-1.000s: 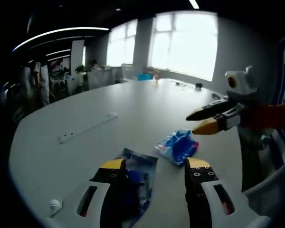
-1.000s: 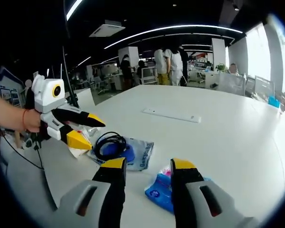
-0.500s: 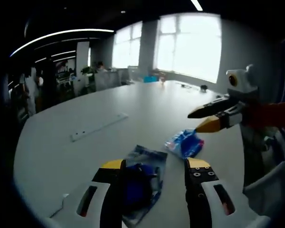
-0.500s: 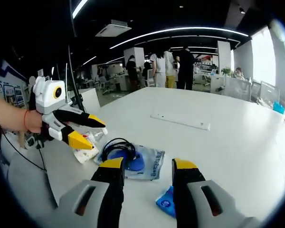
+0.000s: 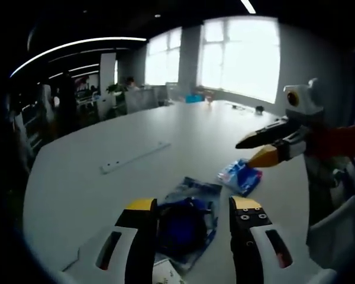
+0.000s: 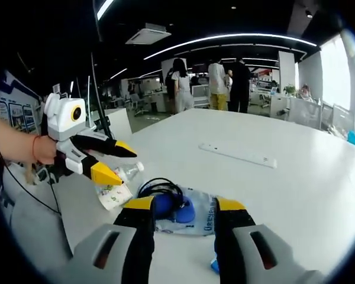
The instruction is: Arrange the tabletop items into an orderly group along one side of the table until the central work area is clear of visible clutter.
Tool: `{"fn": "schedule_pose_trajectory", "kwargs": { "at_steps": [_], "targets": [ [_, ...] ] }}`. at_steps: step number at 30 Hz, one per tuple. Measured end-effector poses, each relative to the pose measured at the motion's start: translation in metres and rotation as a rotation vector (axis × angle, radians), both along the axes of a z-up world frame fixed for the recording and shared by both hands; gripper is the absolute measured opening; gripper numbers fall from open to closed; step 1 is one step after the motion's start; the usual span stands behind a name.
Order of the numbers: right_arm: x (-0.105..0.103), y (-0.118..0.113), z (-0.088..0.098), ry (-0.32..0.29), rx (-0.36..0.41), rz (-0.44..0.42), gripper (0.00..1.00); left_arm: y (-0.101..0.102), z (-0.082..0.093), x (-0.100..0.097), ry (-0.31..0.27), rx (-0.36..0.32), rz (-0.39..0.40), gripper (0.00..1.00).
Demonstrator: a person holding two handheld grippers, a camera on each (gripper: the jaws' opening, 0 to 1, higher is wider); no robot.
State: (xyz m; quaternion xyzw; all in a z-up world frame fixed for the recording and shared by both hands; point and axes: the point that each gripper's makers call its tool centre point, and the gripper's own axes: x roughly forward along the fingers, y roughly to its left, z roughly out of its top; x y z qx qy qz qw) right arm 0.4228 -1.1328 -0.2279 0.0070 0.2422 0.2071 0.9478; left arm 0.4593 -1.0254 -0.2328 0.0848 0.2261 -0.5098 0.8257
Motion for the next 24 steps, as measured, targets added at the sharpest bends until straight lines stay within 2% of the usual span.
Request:
{"fn": "schedule_pose_trajectory", "kwargs": {
  "at_steps": [13,24],
  "targets": [
    [0.009,0.033,-0.008,0.020,0.002,0.030,0.36,0.020,-0.006,0.020,0.000,0.022,0.007,0.44],
    [0.017,0.042,-0.024,0.061,-0.021,-0.009,0.33,0.025,-0.016,0.032,0.005,0.043,-0.007,0.43]
  ]
}}
